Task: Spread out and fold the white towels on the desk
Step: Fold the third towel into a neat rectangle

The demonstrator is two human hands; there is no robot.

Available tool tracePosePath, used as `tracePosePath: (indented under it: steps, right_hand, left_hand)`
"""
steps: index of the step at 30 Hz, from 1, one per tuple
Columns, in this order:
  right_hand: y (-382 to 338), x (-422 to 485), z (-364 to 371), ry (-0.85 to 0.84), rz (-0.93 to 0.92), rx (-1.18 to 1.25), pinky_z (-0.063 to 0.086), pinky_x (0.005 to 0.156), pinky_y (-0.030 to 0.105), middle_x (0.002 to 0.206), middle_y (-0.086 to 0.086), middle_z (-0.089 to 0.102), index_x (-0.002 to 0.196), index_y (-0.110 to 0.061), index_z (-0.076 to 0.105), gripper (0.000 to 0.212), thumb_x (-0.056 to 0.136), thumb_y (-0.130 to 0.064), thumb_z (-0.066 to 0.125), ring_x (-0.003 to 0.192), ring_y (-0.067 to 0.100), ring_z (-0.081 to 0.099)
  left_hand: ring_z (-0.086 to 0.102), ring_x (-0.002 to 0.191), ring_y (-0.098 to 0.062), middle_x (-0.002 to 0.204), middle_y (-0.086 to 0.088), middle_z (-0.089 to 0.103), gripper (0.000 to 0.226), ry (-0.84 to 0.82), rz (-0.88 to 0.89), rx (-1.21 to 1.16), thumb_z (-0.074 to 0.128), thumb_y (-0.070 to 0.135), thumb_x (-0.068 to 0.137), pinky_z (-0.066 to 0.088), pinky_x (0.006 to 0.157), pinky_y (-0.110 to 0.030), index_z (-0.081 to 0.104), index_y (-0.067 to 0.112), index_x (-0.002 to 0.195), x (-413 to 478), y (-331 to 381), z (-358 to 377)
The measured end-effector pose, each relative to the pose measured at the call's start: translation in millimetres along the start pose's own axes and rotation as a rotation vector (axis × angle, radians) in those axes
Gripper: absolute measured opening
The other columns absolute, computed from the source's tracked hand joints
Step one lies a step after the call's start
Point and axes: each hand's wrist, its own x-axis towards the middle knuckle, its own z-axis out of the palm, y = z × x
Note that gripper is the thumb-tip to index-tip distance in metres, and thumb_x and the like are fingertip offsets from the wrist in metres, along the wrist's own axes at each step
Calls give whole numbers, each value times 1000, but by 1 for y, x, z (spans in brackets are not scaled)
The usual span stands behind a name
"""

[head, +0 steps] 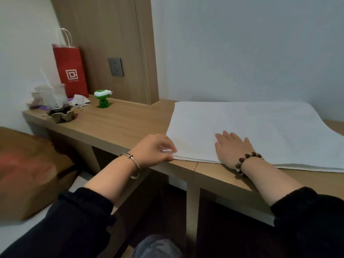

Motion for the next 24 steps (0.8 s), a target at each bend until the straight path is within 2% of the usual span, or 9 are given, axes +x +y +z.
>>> tracePosePath:
  steps: [3, 7, 11, 13, 15, 18, 24]
  right_hand:
    - [0, 0, -1, 6, -1, -3, 4, 116, 49, 160, -2, 4, 151, -26, 11, 52, 100, -37, 11, 147, 19, 4]
    - [-2, -2, -2, 26, -4, -2, 7, 116, 49, 160, -2, 7, 150, -25, 13, 52, 100, -36, 12, 146, 19, 6]
    - [-2, -1, -3, 20, -1, -2, 7, 116, 49, 160, -2, 7, 150, -25, 13, 52, 100, -35, 12, 146, 19, 6]
    - [-2, -1, -2, 22, -1, -1, 7, 116, 49, 160, -2, 7, 150, -25, 13, 52, 99, -35, 12, 146, 18, 6]
    - [-2, -1, -2, 30, 5, 3, 7, 116, 49, 159, -3, 8, 150, -25, 14, 52, 99, -35, 12, 146, 18, 7]
    - [-2, 0, -1, 37, 20, 0, 9, 115, 50, 159, -2, 10, 149, -25, 15, 51, 99, -34, 13, 145, 19, 9]
    - [-1, 1, -2, 29, 20, 7, 10, 114, 50, 158, -3, 12, 149, -24, 17, 51, 98, -33, 13, 145, 18, 11]
  left_hand:
    - [58, 99, -5, 111, 6, 67, 23, -21, -11, 32, 74, 22, 80, 45, 92, -22, 73, 16, 102, 2, -4, -2]
    - [60, 99, -3, 107, 6, 69, 18, -10, -51, -53, 75, 16, 78, 45, 96, -23, 75, 16, 96, 5, -8, -8]
    - [62, 98, -11, 103, 0, 71, 13, 16, 13, 26, 68, 8, 83, 46, 93, -24, 75, 9, 94, 7, -8, -7]
    - [62, 94, -18, 99, -3, 70, 14, 54, 80, 135, 61, 6, 87, 46, 87, -28, 74, 5, 94, 6, -6, -5]
    - [60, 87, -23, 92, -5, 68, 13, 159, 147, 215, 58, 5, 88, 46, 77, -31, 71, 5, 88, 3, -5, -2]
    - [57, 80, -24, 85, -6, 64, 9, 305, 195, 202, 60, 1, 85, 48, 66, -37, 67, 4, 79, -6, -3, 3]
    - [54, 88, -22, 88, -7, 63, 9, 232, 168, 98, 62, 2, 85, 47, 75, -41, 66, 4, 78, -19, -10, 17]
